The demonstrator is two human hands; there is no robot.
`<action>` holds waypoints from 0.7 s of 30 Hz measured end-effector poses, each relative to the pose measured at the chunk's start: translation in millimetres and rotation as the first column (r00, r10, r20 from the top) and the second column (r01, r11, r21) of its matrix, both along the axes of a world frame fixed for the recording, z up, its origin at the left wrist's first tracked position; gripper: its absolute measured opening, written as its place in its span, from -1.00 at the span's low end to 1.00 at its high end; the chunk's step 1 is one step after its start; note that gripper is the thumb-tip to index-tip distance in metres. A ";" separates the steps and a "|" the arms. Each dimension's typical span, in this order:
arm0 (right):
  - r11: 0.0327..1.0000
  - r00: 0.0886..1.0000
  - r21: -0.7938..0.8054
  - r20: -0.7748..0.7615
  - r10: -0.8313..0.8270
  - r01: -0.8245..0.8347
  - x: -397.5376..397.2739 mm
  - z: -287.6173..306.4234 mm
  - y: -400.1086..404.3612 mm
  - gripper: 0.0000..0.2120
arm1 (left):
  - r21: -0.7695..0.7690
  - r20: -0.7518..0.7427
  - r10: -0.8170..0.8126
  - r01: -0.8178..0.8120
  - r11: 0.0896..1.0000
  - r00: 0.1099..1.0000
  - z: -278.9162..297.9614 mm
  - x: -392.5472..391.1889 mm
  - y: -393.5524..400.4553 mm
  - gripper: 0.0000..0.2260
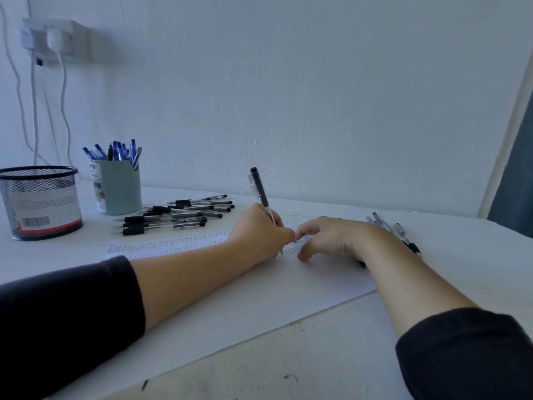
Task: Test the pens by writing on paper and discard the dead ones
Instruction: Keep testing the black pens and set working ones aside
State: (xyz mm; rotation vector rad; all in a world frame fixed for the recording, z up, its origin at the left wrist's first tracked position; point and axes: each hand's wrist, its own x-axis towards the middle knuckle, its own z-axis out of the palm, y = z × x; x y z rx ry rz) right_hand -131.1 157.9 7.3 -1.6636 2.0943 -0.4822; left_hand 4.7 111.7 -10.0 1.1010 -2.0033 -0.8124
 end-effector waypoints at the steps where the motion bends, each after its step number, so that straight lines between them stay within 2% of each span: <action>1: 1.000 1.000 0.001 0.000 0.002 -0.002 0.0 0.2 0.1 -0.77 | -0.002 -0.005 -0.004 0.004 1.000 1.000 -0.2 0.2 0.3 -0.89; 7: 1.000 1.000 0.000 0.000 -0.005 0.005 1.3 0.4 0.8 -0.67 | -0.007 0.019 -0.017 0.017 1.000 1.000 -0.1 -0.9 2.2 -0.93; 21: 1.000 1.000 0.013 0.005 0.006 -0.006 1.4 1.8 2.5 -0.70 | -0.012 -0.001 -0.023 0.023 1.000 1.000 -0.7 -0.6 0.4 -0.92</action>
